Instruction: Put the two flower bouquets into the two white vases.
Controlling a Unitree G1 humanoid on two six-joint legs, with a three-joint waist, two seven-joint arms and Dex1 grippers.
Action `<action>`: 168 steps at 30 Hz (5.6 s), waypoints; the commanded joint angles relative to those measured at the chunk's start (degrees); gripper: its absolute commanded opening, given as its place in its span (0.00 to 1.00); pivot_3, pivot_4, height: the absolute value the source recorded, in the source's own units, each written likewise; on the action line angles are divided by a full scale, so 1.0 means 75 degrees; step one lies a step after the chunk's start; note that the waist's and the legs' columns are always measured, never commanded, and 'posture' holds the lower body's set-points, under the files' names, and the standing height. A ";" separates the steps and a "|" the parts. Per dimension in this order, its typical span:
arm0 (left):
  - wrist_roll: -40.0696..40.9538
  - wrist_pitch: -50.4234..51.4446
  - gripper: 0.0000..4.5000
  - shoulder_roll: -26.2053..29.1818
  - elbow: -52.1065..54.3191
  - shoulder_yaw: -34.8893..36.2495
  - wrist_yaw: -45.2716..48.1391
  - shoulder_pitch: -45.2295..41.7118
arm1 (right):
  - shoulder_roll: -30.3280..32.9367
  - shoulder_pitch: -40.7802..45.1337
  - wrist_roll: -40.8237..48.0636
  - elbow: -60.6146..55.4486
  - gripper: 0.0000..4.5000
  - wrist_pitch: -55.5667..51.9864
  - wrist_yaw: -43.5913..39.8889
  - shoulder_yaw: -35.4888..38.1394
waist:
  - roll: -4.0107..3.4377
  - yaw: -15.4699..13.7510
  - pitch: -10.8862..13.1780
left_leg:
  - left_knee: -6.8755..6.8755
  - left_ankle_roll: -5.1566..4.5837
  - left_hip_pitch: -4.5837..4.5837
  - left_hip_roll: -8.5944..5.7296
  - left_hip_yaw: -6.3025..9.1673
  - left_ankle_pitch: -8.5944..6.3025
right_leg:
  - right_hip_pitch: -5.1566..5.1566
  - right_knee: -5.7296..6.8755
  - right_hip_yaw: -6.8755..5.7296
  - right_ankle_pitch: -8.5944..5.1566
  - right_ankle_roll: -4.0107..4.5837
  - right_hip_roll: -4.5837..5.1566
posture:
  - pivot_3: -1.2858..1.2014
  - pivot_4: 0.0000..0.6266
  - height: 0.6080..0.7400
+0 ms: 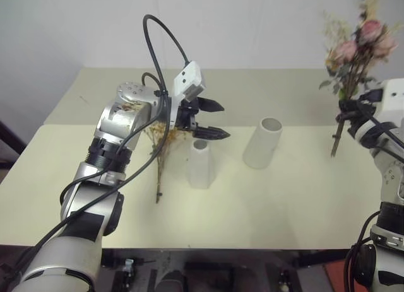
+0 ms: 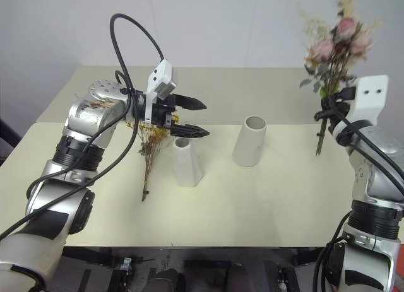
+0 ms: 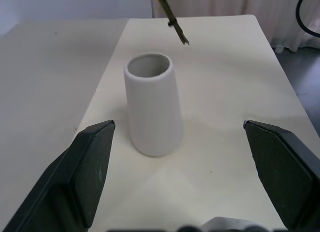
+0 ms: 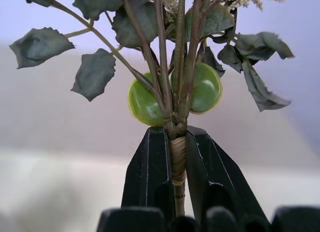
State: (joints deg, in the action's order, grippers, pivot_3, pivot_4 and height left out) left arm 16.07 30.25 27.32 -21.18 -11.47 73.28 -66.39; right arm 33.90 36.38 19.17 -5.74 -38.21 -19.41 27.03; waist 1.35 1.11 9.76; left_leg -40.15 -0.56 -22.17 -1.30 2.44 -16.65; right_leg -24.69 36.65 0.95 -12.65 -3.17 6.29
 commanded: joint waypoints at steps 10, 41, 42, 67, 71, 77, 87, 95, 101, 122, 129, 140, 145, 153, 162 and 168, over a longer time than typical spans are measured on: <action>0.0137 0.0472 1.00 0.0248 0.0753 0.0240 -0.0106 0.0252 | -0.0857 0.1037 0.2113 -0.1415 0.05 0.0132 0.0471 0.0118 | -0.0007 0.0041 -0.0002 | 0.0001 -0.0002 0.0004 -0.0002 0.0018 -0.0001 | -0.0002 0.0007 0.0006 0.0000 0.0000 0.0000 | 0.52 0.24 1.00; 0.0503 0.0948 1.00 0.0642 0.1549 0.0503 -0.0491 0.0657 | -0.2261 -0.0182 0.1358 -0.0299 0.05 0.2691 -0.0188 -0.1658 | -0.0012 0.0191 -0.0003 | 0.0007 0.0002 0.0015 -0.0004 0.0046 0.0001 | -0.0003 0.0017 0.0010 0.0000 0.0001 0.0000 | 0.52 0.24 1.00; 0.0508 0.0952 1.00 0.0652 0.1565 0.0507 -0.0493 0.0670 | -0.2297 -0.0213 0.1320 -0.0265 0.05 0.2763 -0.0178 -0.1687 | -0.0012 0.0190 -0.0003 | 0.0007 0.0002 0.0015 -0.0003 0.0048 0.0002 | -0.0004 0.0018 0.0011 0.0000 0.0001 -0.0001 | 0.52 0.24 1.00; 0.0532 0.0741 1.00 0.0621 0.1364 0.0501 -0.0609 0.0670 | -0.2032 -0.1581 0.1144 -0.1329 1.00 0.3023 -0.0794 -0.2075 | -0.0013 0.0178 -0.0003 | 0.0009 0.0005 0.0018 -0.0006 0.0053 0.0003 | -0.0005 0.0021 0.0015 0.0000 0.0001 -0.0001 | 0.52 0.24 1.00; 0.0528 0.0686 1.00 0.0607 0.1314 0.0503 -0.0599 0.0652 | -0.1747 -0.2005 0.1138 -0.1837 1.00 0.2910 -0.1061 -0.2229 | -0.0013 0.0182 -0.0003 | 0.0010 0.0004 0.0019 -0.0005 0.0053 0.0002 | -0.0005 0.0021 0.0015 0.0000 0.0001 -0.0001 | 0.52 0.24 1.00; 0.0540 0.0606 1.00 0.0603 0.1238 0.0522 -0.0595 0.0644 | -0.1495 -0.2415 0.1241 -0.2289 1.00 0.2840 -0.1259 -0.2246 | -0.0013 0.0175 -0.0003 | 0.0009 0.0003 0.0022 -0.0005 0.0052 0.0003 | -0.0002 0.0022 0.0015 0.0000 0.0001 -0.0002 | 0.52 0.24 1.00; 0.0701 0.0970 1.00 0.0705 0.1540 0.0768 -0.0882 0.0791 | -0.0395 -0.3104 0.2744 -0.3619 1.00 0.1552 -0.1615 -0.1537 | -0.0013 0.0149 -0.0003 | 0.0008 0.0000 0.0019 -0.0006 0.0055 0.0001 | 0.0001 0.0016 0.0015 0.0000 0.0001 -0.0001 | 0.52 0.24 1.00; 0.1239 0.3308 1.00 0.0753 0.2959 0.2465 -0.3262 0.1362 | 0.1794 -0.2516 0.4416 -0.3932 1.00 -0.0236 -0.2057 -0.0938 | -0.0012 0.0166 -0.0002 | 0.0010 -0.0004 0.0054 0.0002 0.0063 -0.0001 | 0.0038 0.0010 0.0013 -0.0001 0.0001 -0.0004 | 0.52 0.24 1.00; 0.0970 0.6664 1.00 -0.0034 0.4314 0.4673 -0.6303 0.1736 | 0.2688 -0.2110 0.4978 -0.3808 1.00 -0.1020 -0.2416 -0.1240 | -0.0010 0.0135 -0.0002 | 0.0009 -0.0013 0.0067 0.0002 0.0068 -0.0007 | 0.0058 -0.0002 0.0009 -0.0002 -0.0001 -0.0004 | 0.52 0.24 1.00; 0.1872 0.8300 1.00 -0.0968 0.5057 0.5011 -0.8509 0.3756 | 0.2797 -0.0696 0.4306 -0.2743 1.00 -0.1544 -0.3342 -0.2442 | 0.0012 -0.0158 0.0002 | 0.0022 0.0002 0.0062 -0.0012 0.0068 -0.0001 | 0.0057 -0.0068 0.0003 0.0004 0.0005 0.0018 | 0.52 0.24 1.00; 0.1722 0.8300 1.00 -0.0592 0.3799 0.4003 -0.8662 0.3146 | 0.2745 -0.0844 0.4322 -0.2906 1.00 -0.1672 -0.3079 -0.2246 | 0.0012 -0.0144 0.0002 | 0.0023 0.0004 0.0060 -0.0012 0.0066 0.0001 | 0.0052 -0.0066 0.0005 0.0005 0.0006 0.0018 | 0.52 0.24 1.00; 0.1220 0.8016 1.00 -0.0751 0.1897 0.2853 -0.8455 0.1866 | 0.2650 -0.1119 0.4406 -0.3112 1.00 -0.1845 -0.2720 -0.2021 | 0.0012 -0.0149 0.0002 | 0.0026 0.0007 0.0051 -0.0017 0.0068 0.0002 | 0.0050 -0.0062 0.0002 0.0007 0.0004 0.0020 | 0.52 0.24 1.00; 0.0934 0.7773 1.00 -0.0619 0.1159 0.2550 -0.8337 0.1680 | 0.2632 -0.1303 0.4440 -0.3222 1.00 -0.1924 -0.2562 -0.1859 | 0.0012 -0.0121 0.0002 | 0.0027 0.0007 0.0054 -0.0016 0.0067 0.0003 | 0.0046 -0.0064 0.0004 0.0007 0.0004 0.0019 | 0.52 0.24 1.00; 0.0598 0.7232 1.00 -0.0750 -0.0155 0.2270 -0.8070 0.1075 | 0.2617 -0.1378 0.4539 -0.3260 1.00 -0.1986 -0.2482 -0.1827 | 0.0013 -0.0126 0.0002 | 0.0027 0.0007 0.0055 -0.0019 0.0066 0.0003 | 0.0050 -0.0064 0.0003 0.0007 0.0004 0.0020 | 0.52 0.24 1.00; 0.0390 0.6945 0.47 -0.0653 -0.1082 0.1729 -0.7478 0.0696 | 0.2793 -0.1349 0.4712 -0.3392 1.00 -0.2038 -0.2696 -0.1782 | 0.0013 -0.0125 0.0002 | 0.0026 0.0006 0.0055 -0.0021 0.0066 0.0002 | 0.0051 -0.0064 0.0001 0.0007 0.0002 0.0021 | 0.52 0.24 1.00; 0.0167 0.6573 0.06 -0.0648 -0.1355 0.1667 -0.7350 0.0555 | 0.2770 -0.1373 0.4663 -0.3401 1.00 -0.1999 -0.2635 -0.1815 | 0.0013 -0.0131 0.0002 | 0.0026 0.0006 0.0054 -0.0022 0.0064 0.0002 | 0.0052 -0.0064 0.0001 0.0008 0.0002 0.0022 | 0.52 0.24 1.00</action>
State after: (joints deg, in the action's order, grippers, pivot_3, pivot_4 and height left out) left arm 17.98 80.69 22.51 -31.14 1.12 17.74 -61.19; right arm 54.16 25.82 53.75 -29.85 -53.13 -39.32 11.80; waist 1.45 0.13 9.78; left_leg -39.96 -0.52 -21.76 -1.46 2.92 -16.63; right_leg -24.31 36.18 0.95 -12.59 -3.16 6.45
